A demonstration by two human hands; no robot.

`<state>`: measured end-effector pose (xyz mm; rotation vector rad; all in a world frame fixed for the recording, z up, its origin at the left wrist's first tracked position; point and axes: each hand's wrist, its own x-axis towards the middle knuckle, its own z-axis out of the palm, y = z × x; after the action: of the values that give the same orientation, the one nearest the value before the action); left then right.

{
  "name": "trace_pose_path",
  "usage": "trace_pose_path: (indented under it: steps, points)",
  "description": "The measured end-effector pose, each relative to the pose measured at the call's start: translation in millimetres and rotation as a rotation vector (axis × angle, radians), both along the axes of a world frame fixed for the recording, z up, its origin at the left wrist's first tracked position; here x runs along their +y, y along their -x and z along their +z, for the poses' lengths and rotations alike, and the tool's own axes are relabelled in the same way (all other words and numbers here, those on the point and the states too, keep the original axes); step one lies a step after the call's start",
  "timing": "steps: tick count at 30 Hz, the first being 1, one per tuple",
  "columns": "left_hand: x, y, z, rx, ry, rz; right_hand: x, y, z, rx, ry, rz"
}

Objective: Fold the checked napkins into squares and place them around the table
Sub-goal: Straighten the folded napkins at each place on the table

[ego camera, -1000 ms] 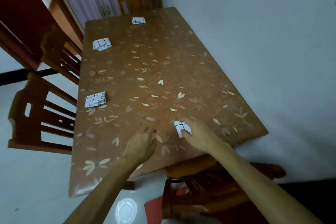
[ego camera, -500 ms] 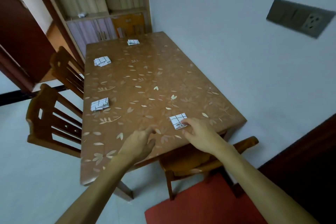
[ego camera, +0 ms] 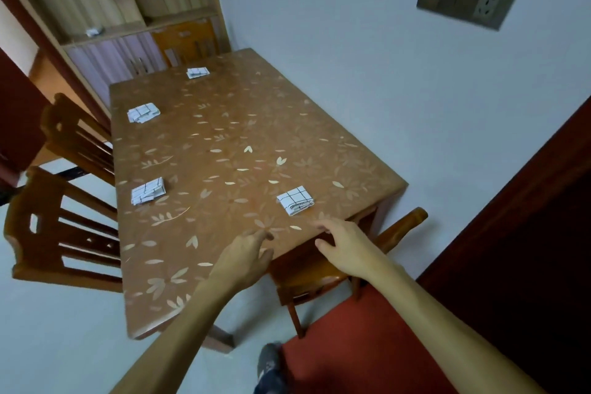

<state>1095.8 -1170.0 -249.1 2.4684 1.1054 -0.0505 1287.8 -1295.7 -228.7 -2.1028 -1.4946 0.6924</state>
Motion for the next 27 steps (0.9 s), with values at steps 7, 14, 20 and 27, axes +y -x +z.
trace_pose_path:
  steps: [7,14,20,27]
  points:
    - [81.8,-36.6,-34.8,0.006,0.06,-0.187,56.8,-8.7,-34.8,0.021,0.112,-0.175]
    - [193.9,-73.2,-60.3,0.071,0.186,-0.315,142.4,11.0,-84.6,0.161,0.244,-0.362]
    - [248.9,-106.7,-150.5,0.047,0.224,-0.449,193.2,11.2,-158.8,0.31,0.272,-0.577]
    - [250.3,-129.3,-189.0,0.047,0.201,-0.599,214.2,11.9,-179.0,0.296,0.353,-0.673]
